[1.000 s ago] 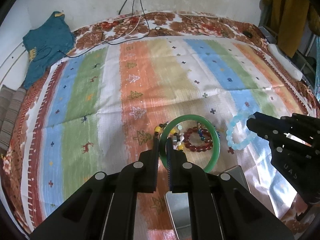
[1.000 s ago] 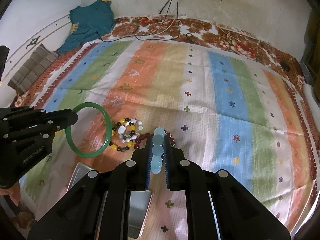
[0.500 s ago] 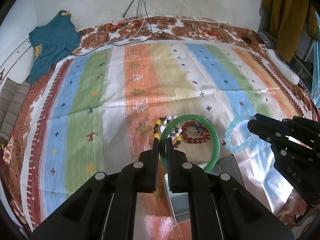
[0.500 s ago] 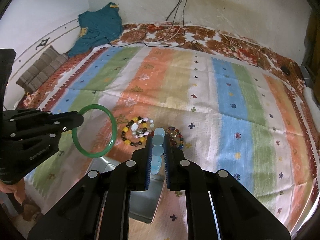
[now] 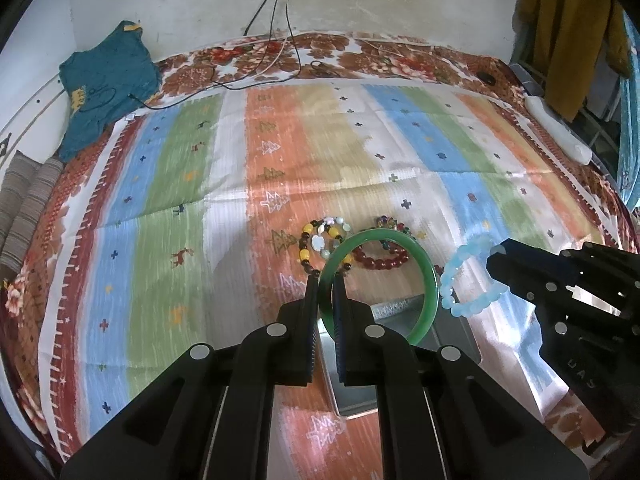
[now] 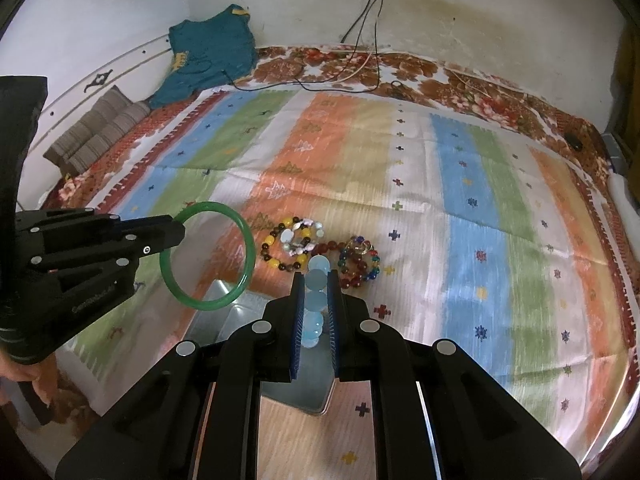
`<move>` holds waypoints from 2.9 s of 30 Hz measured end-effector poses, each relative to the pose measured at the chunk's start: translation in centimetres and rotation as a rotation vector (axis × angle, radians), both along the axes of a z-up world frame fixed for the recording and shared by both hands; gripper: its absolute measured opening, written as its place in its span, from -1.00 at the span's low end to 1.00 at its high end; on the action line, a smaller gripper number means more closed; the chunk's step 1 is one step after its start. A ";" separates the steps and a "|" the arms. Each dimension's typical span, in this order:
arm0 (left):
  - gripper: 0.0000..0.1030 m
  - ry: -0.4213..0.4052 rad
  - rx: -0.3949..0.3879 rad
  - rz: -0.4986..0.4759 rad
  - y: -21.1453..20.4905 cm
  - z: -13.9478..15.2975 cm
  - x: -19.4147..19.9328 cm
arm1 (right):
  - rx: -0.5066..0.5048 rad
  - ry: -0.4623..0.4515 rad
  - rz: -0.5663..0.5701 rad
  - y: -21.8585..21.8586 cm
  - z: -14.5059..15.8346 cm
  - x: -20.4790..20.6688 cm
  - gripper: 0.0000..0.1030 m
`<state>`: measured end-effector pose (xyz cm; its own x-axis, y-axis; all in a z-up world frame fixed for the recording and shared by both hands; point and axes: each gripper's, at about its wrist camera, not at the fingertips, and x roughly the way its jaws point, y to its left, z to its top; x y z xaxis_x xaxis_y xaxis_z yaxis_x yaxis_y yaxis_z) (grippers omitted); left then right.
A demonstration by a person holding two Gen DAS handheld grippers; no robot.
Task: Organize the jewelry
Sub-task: 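Open the left gripper over the tin while the right gripper releases the blue bracelet inside, then move both grippers back toward the remaining bracelets beside the tin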
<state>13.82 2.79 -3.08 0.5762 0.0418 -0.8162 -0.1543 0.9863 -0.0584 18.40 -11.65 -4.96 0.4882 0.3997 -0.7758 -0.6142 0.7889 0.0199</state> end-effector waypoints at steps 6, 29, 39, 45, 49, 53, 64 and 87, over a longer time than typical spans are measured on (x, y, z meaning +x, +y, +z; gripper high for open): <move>-0.87 0.008 -0.009 -0.009 -0.7 -0.2 -1.2 | 0.003 0.007 0.004 -0.3 -0.2 -0.9 -0.76; -0.26 0.075 -0.014 0.040 0.6 -1.5 -1.4 | -0.038 0.101 -0.101 -2.2 -2.5 1.3 -0.10; -0.02 0.075 -0.012 0.000 0.8 -1.9 -0.3 | -0.035 0.126 -0.135 -2.6 -2.9 3.0 0.17; 0.10 0.077 0.015 -0.044 0.1 -2.2 0.8 | -0.040 0.139 -0.149 -2.4 -3.3 4.2 0.32; 0.13 0.091 0.043 -0.054 0.1 -2.9 1.7 | -0.057 0.147 -0.154 -2.2 -3.9 5.0 0.36; 0.13 0.108 0.042 -0.034 1.1 -3.6 2.7 | -0.077 0.162 -0.160 -1.8 -4.6 6.0 0.40; 0.13 0.145 0.056 -0.056 1.5 -5.6 5.5 | -0.108 0.199 -0.176 -1.1 -6.6 8.7 0.40; 0.12 0.207 -0.006 -0.100 2.0 -8.6 9.4 | -0.178 0.251 -0.179 0.6 -9.7 11.9 0.40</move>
<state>23.23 4.79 -11.65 0.3973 -0.0120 -0.9176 -0.0650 0.9970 -0.0412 30.26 -11.04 -14.68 0.3235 0.1729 -0.9303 -0.4589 0.8885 0.0055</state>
